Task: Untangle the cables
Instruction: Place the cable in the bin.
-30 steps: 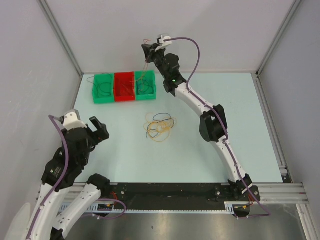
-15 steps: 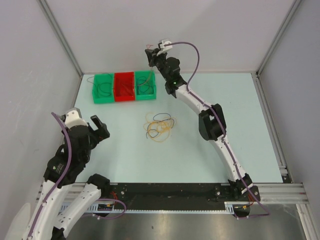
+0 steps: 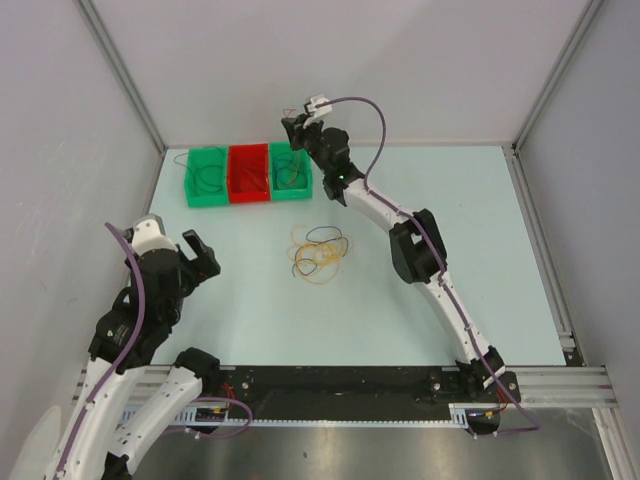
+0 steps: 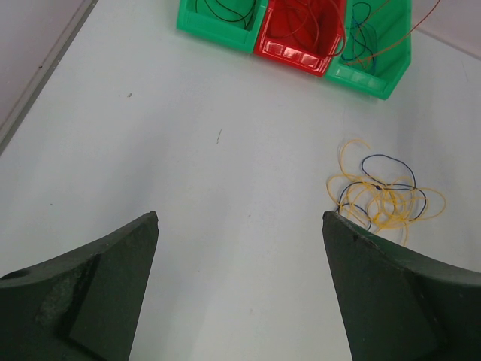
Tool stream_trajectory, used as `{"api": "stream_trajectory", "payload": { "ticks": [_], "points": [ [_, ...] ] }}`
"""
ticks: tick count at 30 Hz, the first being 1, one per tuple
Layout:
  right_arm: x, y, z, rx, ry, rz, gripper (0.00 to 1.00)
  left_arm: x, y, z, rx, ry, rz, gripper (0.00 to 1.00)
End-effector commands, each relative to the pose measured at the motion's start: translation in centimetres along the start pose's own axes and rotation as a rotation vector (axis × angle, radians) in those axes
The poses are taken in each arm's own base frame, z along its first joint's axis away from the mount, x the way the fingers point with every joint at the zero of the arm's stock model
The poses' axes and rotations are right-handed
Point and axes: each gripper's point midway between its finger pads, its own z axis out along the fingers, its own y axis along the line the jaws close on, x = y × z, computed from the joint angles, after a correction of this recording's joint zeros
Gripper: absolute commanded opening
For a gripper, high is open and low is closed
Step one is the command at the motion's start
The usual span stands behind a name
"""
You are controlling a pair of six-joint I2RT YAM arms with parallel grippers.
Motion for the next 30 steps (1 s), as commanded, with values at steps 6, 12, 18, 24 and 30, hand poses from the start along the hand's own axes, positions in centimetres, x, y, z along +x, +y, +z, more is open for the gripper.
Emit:
{"api": "stream_trajectory", "payload": {
  "ticks": [6,12,18,24,30],
  "points": [
    [2.8,-0.8,0.1,0.067,-0.039,-0.015,0.0,-0.1,-0.3,0.3,0.011,-0.003,0.007,0.94],
    [5.2,0.2,-0.3,0.041,0.009,0.033,0.0,-0.1,-0.4,0.4,0.009,0.0,0.009,0.94],
    [7.4,1.4,-0.9,0.003,0.06,0.148,0.0,-0.1,-0.4,0.4,0.011,-0.001,0.01,0.93],
    [10.3,0.9,-1.3,0.041,0.13,0.224,0.0,-0.1,-0.4,0.3,0.013,-0.003,0.008,0.93],
    [12.3,-0.4,-1.9,0.121,0.192,0.24,0.0,-0.1,-0.4,0.3,0.017,-0.002,0.011,0.93]
  ]
}}
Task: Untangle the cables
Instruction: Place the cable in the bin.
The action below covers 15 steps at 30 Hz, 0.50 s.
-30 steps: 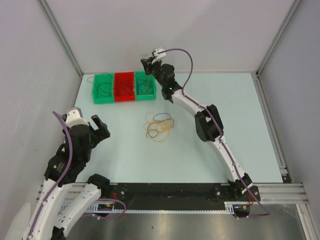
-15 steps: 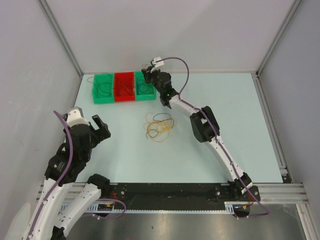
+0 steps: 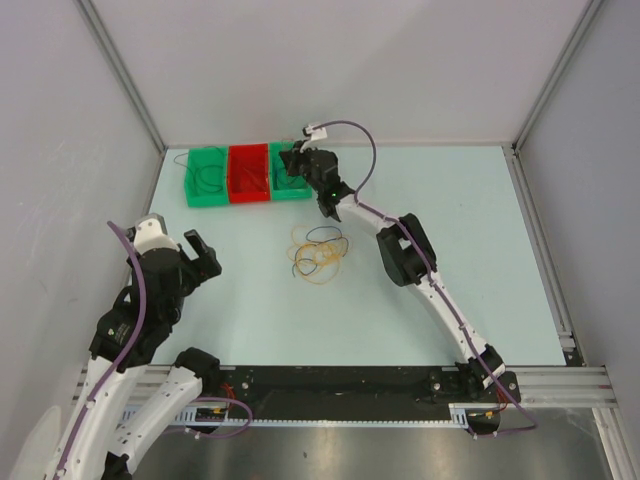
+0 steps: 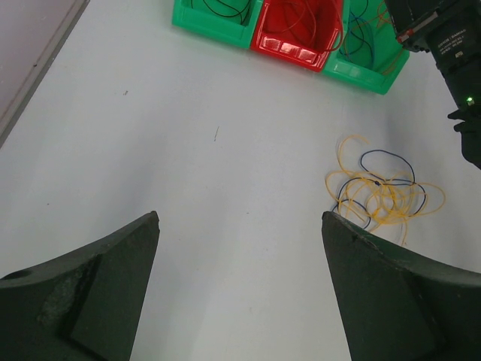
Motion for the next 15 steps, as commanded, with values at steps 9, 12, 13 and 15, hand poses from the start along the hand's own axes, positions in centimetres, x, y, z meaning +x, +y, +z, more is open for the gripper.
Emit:
{"api": "stream_trajectory", "payload": {
  "ticks": [9,12,13,15],
  "points": [
    [-0.6,0.0,-0.3,0.06,0.018,0.03,0.25,-0.4,-0.2,0.2,0.01,-0.02,0.0,0.94],
    [-1.4,0.7,-0.5,0.053,0.002,0.01,0.29,-0.4,-0.2,0.1,0.011,-0.021,0.0,0.93],
    [-2.3,1.1,-0.5,0.048,-0.01,0.004,0.29,-0.4,-0.2,0.1,0.012,-0.022,-0.001,0.93],
    [-2.4,1.5,-0.7,0.043,-0.006,-0.006,0.32,-0.5,-0.2,0.0,0.015,-0.025,-0.002,0.94]
  ]
}}
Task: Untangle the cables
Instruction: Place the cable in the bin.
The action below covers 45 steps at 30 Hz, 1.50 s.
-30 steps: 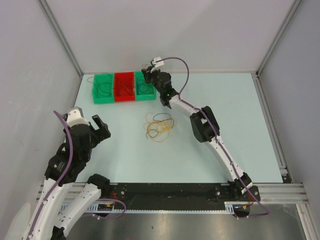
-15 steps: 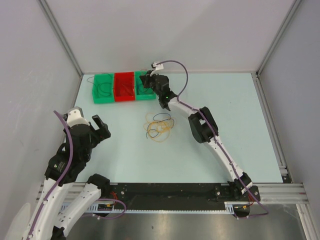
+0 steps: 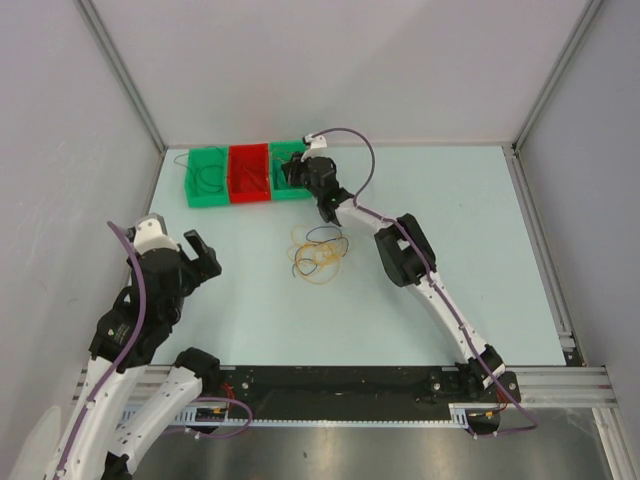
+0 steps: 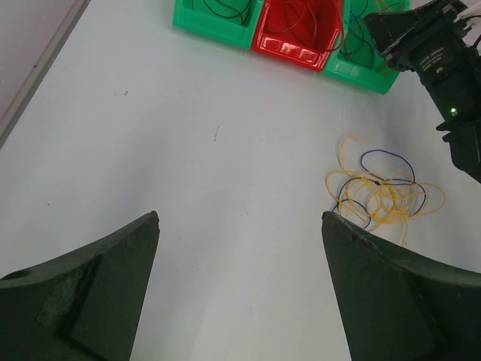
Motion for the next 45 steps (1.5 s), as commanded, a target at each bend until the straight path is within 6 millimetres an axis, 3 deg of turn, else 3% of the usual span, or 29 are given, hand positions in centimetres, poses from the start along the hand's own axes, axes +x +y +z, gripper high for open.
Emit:
{"api": "stream_trajectory", "payload": {
  "ticks": [1,4,6,17,20,30,41,45],
  "points": [
    [-6.8,3.9,-0.8,-0.044,-0.115,-0.025,0.34,-0.5,-0.2,0.0,0.015,-0.026,-0.005,0.93],
    [-7.1,4.6,-1.2,-0.051,-0.112,-0.031,0.41,-0.5,-0.2,0.0,0.018,-0.028,-0.006,0.93],
    [-6.9,4.4,-1.5,-0.043,-0.109,-0.034,0.41,-0.6,-0.2,-0.1,0.019,-0.03,-0.008,0.93],
    [-10.3,5.1,-3.7,-0.013,-0.125,-0.029,0.47,-0.7,-0.2,-0.2,0.026,-0.035,-0.009,0.94],
    [-11.0,6.3,-3.9,-0.056,-0.135,0.011,0.45,-0.7,-0.3,-0.3,0.03,-0.037,-0.011,0.94],
    [-8.1,9.2,-1.5,-0.076,-0.057,0.163,0.42,-0.7,-0.2,-0.2,0.028,-0.037,-0.01,0.93],
    [-4.6,8.7,-1.0,0.005,0.012,0.395,0.36,-0.7,-0.2,-0.2,0.031,-0.04,-0.011,0.94],
    [-4.2,8.4,-0.8,-0.02,0.029,0.493,0.36,-0.8,-0.2,-0.3,0.032,-0.042,-0.013,0.94]
  ]
}}
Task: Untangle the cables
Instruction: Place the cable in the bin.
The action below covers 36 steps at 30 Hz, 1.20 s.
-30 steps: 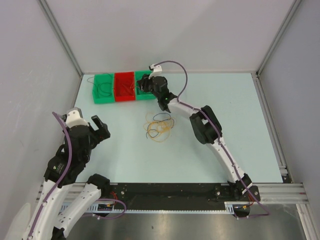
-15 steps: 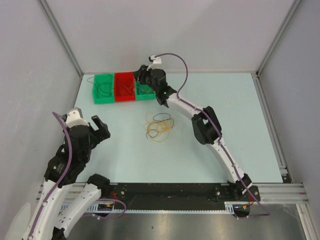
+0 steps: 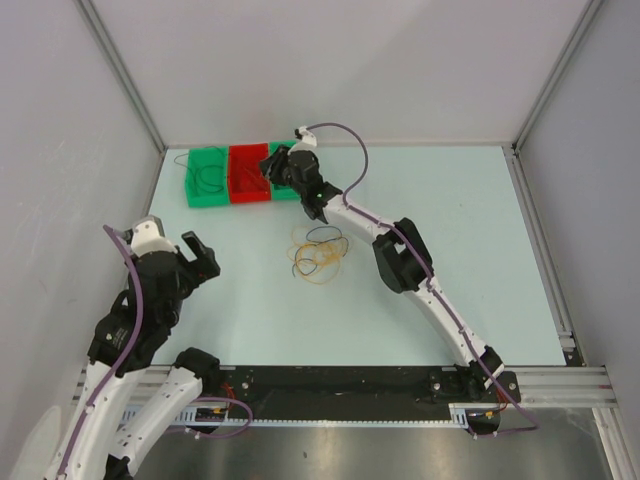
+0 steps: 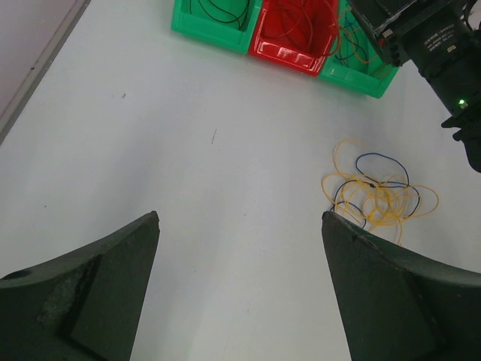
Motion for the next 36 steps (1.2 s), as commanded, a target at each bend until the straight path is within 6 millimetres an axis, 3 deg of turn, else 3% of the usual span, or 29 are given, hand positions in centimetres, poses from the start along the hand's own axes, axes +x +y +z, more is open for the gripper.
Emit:
{"api": "stream_trajectory", "payload": {
  "ticks": [1,9,26,36],
  "points": [
    [-1.7,0.2,0.4,-0.025,-0.024,0.142,0.35,-0.6,-0.3,-0.1,0.021,-0.027,0.001,0.93],
    [-1.3,-0.7,0.2,-0.013,-0.006,0.174,0.34,-0.7,-0.3,-0.1,0.024,-0.029,0.001,0.94],
    [1.5,-0.6,0.8,-0.029,0.025,0.213,0.36,-0.6,-0.3,-0.1,0.026,-0.03,0.0,0.93],
    [1.9,-0.5,1.3,-0.042,0.007,0.213,0.37,-0.7,-0.3,-0.2,0.026,-0.034,-0.002,0.93]
  ]
}}
